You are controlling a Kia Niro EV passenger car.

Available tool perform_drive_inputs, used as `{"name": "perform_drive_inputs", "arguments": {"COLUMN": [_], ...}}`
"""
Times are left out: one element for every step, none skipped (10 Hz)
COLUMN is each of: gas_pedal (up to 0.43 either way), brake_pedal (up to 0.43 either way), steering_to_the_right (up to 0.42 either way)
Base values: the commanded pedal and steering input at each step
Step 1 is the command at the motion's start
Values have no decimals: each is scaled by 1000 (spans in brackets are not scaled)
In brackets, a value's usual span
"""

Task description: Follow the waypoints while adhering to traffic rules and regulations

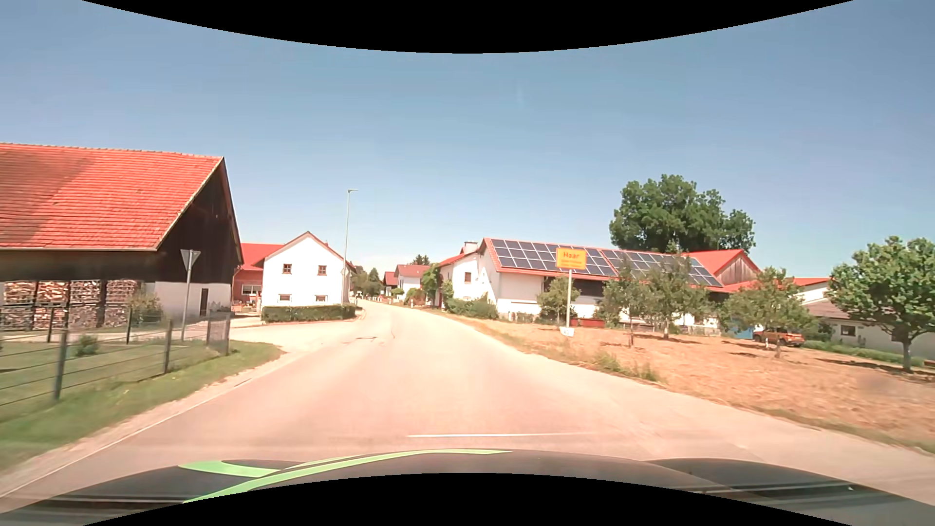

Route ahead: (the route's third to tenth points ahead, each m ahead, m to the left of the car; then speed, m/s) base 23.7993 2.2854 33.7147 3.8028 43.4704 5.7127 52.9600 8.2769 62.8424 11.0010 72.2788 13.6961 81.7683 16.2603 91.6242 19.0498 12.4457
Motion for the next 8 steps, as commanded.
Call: {"name": "perform_drive_inputs", "arguments": {"gas_pedal": [0,0,0,0,0,0,0,0], "brake_pedal": [165,171,171,171,152,67,0,0], "steering_to_the_right": [-31,-33,-33,-33,-33,-32,-32,-32]}}
